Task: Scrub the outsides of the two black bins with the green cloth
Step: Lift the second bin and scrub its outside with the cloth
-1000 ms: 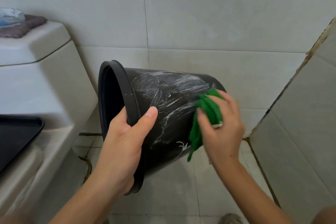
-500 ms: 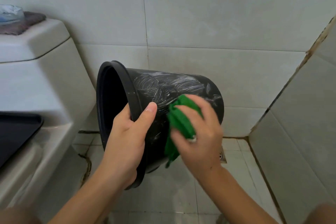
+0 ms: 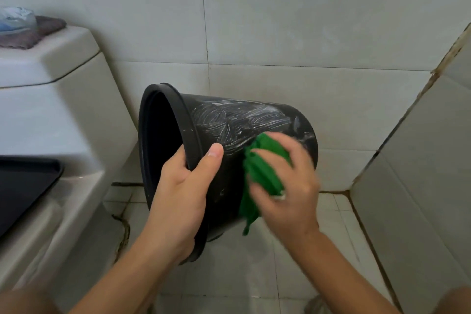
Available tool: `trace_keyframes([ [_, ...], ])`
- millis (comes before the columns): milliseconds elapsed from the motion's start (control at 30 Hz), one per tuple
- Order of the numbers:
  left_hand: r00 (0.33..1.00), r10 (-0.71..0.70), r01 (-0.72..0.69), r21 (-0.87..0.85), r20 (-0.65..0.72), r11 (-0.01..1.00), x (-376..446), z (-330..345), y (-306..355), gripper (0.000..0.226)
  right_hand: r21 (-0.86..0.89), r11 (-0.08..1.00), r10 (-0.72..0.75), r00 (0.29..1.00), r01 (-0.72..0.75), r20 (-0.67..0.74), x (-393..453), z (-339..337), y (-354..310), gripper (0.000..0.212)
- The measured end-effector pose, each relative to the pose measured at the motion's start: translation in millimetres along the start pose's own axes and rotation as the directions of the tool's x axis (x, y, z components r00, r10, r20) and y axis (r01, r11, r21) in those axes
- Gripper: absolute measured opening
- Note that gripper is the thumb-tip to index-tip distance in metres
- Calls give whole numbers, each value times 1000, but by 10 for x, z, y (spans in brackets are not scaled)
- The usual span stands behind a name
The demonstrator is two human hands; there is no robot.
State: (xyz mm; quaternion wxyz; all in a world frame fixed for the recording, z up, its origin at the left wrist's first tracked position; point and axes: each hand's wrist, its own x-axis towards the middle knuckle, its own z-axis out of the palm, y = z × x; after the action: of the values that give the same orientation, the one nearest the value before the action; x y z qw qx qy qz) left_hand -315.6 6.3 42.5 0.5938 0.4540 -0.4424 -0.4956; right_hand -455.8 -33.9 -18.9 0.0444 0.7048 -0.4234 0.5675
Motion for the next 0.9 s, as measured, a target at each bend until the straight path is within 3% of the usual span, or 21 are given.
trace_keyframes([
  [100, 999, -14, 12, -57, -38, 998, 21, 20, -3, 14, 52, 956, -292, 956, 290, 26, -115, 70, -310, 26],
  [167, 999, -29, 26, -93, -35, 995, 27, 24, -4, 23, 43, 918, -396, 916, 394, 60, -84, 24, -192, 26],
  [233, 999, -37, 34, -120, -23, 992, 26, 15, 22, 33, -14, 940, -339, 937, 342, 88, -58, -40, 26, 26],
  [300, 999, -50, 48, -160, -14, 986, 31, -5, 45, 41, -68, 983, -170, 984, 173, 45, -35, -68, 214, 29],
  [400, 999, -45, 43, -135, -10, 990, 22, -3, 57, 38, -70, 997, -18, 999, 15, -38, -53, -38, 231, 33],
  [567, 998, -26, 19, -114, -63, 993, 27, 17, 13, 27, 33, 948, -318, 947, 317, 35, -254, 107, -256, 29],
  [667, 998, -38, 31, -136, -50, 990, 38, -6, 30, 31, 34, 905, -425, 899, 424, 103, -151, 36, -127, 33],
  [733, 999, -39, 34, -157, -29, 987, 38, -17, 58, 35, 18, 920, -391, 910, 392, 136, -55, -56, 23, 27],
  [900, 999, -44, 41, -137, -18, 990, 25, -24, 67, 42, -26, 989, -146, 985, 149, 96, 5, -66, 37, 32],
])
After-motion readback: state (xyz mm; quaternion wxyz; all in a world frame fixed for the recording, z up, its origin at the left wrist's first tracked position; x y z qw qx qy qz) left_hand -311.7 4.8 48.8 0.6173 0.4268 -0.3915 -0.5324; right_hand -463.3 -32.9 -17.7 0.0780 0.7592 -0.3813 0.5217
